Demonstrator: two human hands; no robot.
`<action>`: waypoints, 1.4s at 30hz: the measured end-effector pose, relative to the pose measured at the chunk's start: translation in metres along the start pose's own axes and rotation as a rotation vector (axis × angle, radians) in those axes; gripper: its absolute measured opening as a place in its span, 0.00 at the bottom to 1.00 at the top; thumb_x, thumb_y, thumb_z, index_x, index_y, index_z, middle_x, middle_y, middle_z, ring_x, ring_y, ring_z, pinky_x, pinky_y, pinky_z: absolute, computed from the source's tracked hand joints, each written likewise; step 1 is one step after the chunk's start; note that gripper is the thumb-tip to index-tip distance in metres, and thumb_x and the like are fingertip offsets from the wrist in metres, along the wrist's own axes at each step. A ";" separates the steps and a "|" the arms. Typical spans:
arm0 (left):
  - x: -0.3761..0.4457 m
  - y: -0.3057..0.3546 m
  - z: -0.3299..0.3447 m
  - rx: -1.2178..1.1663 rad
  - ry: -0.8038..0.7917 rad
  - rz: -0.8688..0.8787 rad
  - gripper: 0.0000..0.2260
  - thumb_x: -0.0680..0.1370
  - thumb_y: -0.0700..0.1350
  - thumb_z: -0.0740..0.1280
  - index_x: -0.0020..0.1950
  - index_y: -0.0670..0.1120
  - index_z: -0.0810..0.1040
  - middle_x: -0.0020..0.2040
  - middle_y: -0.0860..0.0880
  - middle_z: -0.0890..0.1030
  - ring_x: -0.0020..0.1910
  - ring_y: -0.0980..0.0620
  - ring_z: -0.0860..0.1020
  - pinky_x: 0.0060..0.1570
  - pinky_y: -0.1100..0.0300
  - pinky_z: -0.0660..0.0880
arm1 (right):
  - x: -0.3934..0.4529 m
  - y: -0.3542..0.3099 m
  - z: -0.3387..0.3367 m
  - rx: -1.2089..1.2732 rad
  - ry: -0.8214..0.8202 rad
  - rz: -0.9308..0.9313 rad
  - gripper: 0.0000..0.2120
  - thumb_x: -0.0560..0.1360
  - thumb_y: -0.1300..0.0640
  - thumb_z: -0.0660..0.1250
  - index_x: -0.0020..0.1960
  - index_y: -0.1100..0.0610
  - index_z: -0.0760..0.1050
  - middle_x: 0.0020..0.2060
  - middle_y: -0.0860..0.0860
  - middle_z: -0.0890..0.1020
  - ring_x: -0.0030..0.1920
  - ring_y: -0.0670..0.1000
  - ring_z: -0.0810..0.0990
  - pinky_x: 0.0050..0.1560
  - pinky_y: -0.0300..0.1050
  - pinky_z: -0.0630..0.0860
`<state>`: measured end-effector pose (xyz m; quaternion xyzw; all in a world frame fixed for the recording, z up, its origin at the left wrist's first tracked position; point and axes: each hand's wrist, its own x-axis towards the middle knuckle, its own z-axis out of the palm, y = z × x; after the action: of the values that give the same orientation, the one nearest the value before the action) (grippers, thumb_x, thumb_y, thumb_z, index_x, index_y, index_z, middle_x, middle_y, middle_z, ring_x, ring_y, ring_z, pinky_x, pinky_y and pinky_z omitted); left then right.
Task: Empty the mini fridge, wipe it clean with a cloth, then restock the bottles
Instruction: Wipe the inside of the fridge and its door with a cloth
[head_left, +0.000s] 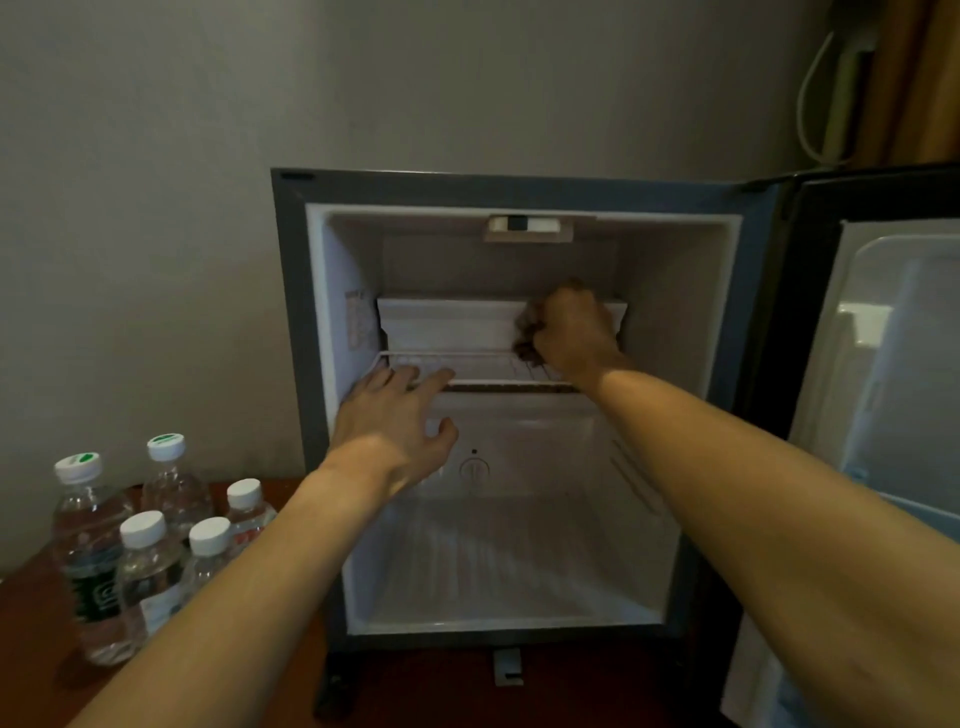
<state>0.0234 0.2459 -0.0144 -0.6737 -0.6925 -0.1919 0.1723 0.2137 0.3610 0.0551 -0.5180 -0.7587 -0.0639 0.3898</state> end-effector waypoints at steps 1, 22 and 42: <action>0.000 0.000 -0.001 0.002 -0.006 -0.001 0.29 0.81 0.61 0.58 0.81 0.59 0.55 0.79 0.49 0.64 0.77 0.45 0.61 0.75 0.51 0.58 | 0.000 0.011 -0.006 0.015 0.010 0.041 0.07 0.76 0.66 0.66 0.43 0.59 0.81 0.36 0.48 0.77 0.30 0.41 0.75 0.21 0.22 0.61; 0.000 0.001 0.001 -0.024 0.015 0.006 0.29 0.80 0.62 0.60 0.80 0.59 0.58 0.79 0.49 0.64 0.78 0.45 0.61 0.76 0.48 0.58 | 0.013 -0.087 0.046 -0.069 -0.018 -0.101 0.08 0.74 0.56 0.70 0.52 0.57 0.83 0.54 0.58 0.81 0.54 0.60 0.81 0.51 0.50 0.78; 0.003 -0.003 0.003 -0.021 0.013 0.014 0.29 0.80 0.62 0.59 0.80 0.59 0.58 0.77 0.48 0.67 0.77 0.44 0.62 0.75 0.51 0.59 | 0.011 -0.027 0.013 -0.007 -0.048 -0.049 0.05 0.70 0.58 0.73 0.46 0.55 0.84 0.46 0.54 0.84 0.48 0.55 0.83 0.49 0.48 0.81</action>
<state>0.0205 0.2501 -0.0159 -0.6790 -0.6846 -0.2024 0.1711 0.1827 0.3637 0.0614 -0.5022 -0.7799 -0.0636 0.3681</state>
